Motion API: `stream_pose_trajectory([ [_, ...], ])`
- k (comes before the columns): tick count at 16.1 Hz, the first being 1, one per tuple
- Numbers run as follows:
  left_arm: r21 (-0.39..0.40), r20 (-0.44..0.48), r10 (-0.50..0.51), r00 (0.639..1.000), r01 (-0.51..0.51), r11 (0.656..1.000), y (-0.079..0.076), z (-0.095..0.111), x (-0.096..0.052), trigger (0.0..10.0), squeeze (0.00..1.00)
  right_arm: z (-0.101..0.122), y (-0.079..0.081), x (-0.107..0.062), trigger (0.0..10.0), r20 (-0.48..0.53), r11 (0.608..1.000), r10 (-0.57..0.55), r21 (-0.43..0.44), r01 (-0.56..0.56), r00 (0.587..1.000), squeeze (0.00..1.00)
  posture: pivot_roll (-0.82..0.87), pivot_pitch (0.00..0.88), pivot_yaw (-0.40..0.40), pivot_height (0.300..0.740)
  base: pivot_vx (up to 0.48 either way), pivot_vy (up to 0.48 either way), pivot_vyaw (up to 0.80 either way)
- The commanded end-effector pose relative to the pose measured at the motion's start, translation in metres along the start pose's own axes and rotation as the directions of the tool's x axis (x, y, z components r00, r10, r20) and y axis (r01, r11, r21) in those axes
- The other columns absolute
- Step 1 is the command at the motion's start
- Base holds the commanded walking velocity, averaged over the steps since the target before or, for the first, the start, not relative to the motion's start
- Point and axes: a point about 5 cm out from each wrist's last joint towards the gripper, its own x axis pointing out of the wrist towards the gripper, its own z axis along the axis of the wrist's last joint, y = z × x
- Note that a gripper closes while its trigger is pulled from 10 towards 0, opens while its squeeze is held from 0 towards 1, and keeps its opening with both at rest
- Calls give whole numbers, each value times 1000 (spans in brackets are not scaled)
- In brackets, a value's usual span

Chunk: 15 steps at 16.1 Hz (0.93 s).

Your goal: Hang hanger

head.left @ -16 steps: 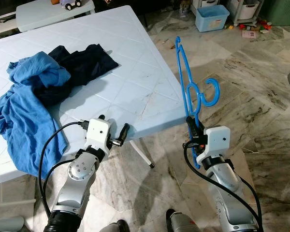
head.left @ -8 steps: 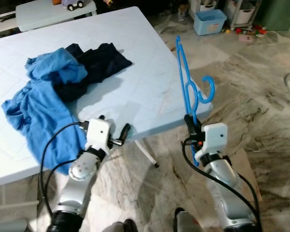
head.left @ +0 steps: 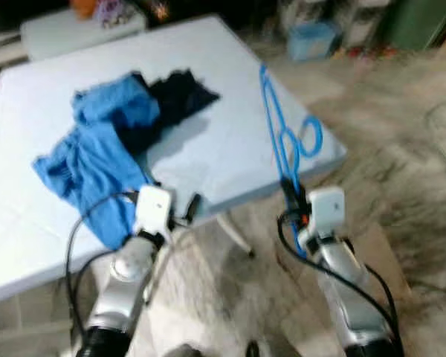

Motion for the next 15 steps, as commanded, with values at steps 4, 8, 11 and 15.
stream_pose_trajectory([
  [4, 27, 1, 2, 1000, -3, 1000, 1, -2, -1, 10000, 0, -5, 5, -1, 10000, -18, 999, 26, 23, -25, 1000, 0, -198, 149, 72, 740, 0, 326, 100],
  [8, 49, 15, -3, 1000, 3, 999, -1, 0, 1, 10000, 0, -4, 6, 0, 10000, -14, 999, 37, 22, -37, 999, 0, -198, 141, 69, 740, 0, 0, 797],
  [11, 57, 24, -12, 1000, 11, 998, -4, 1, 4, 10000, 0, -2, 8, 2, 10000, -7, 999, 46, 23, -45, 999, 0, -200, 133, 71, 740, 0, 0, 800],
  [15, 52, 23, -10, 1000, 9, 999, -5, 1, 5, 10000, 0, -2, 7, 1, 10000, -3, 999, 40, 33, -40, 999, 0, -201, 134, 74, 740, 0, 0, 538],
])
